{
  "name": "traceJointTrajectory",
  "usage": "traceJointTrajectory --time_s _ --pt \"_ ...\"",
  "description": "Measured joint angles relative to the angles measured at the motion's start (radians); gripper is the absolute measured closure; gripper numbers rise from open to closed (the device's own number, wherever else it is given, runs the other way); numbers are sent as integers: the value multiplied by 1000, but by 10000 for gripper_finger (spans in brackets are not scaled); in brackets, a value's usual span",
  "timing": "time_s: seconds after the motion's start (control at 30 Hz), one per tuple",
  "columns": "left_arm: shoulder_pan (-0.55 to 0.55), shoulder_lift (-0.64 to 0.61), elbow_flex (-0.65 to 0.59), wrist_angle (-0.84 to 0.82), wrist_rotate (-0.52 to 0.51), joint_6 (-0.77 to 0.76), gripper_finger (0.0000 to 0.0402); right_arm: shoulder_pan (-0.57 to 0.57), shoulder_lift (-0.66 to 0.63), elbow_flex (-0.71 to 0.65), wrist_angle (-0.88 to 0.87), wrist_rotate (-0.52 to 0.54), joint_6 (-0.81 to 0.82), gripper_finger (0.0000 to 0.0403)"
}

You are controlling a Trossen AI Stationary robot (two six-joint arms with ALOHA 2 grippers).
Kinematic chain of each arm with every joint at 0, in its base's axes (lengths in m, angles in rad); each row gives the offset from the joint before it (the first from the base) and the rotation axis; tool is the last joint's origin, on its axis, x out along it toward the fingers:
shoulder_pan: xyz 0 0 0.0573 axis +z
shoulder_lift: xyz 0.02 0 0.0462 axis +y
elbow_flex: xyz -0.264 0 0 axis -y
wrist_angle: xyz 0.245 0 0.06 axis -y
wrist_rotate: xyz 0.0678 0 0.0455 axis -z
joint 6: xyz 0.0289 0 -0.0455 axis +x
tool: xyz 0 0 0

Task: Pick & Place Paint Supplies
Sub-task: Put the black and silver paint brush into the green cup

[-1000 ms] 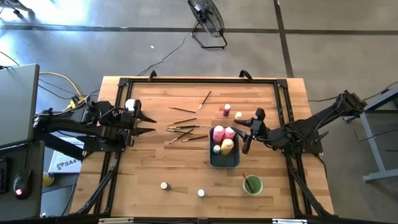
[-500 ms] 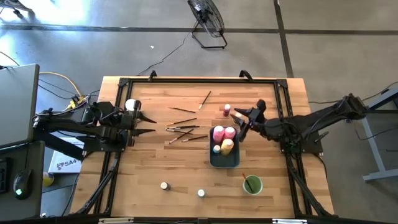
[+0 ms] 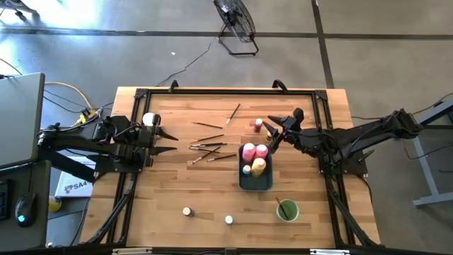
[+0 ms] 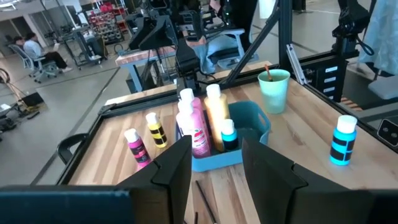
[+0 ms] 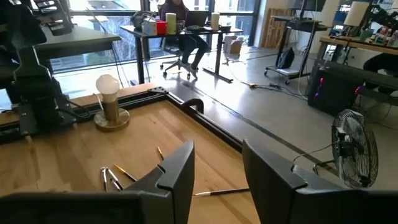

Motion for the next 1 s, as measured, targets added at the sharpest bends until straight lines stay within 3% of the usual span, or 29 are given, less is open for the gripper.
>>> traceJointTrajectory --time_s 0.3,0.5,0.67,1.0 --pt "0 0 0 1 3 -3 263 0 0 0 0 -1 0 275" --pt "0 0 0 25 -32 -4 263 0 0 0 -3 -74 -78 275" --pt "0 6 0 96 -212 -101 263 0 -32 0 1 -116 -168 275" --pt "1 154 30 104 -547 -105 263 0 -112 0 -58 -335 -291 275"
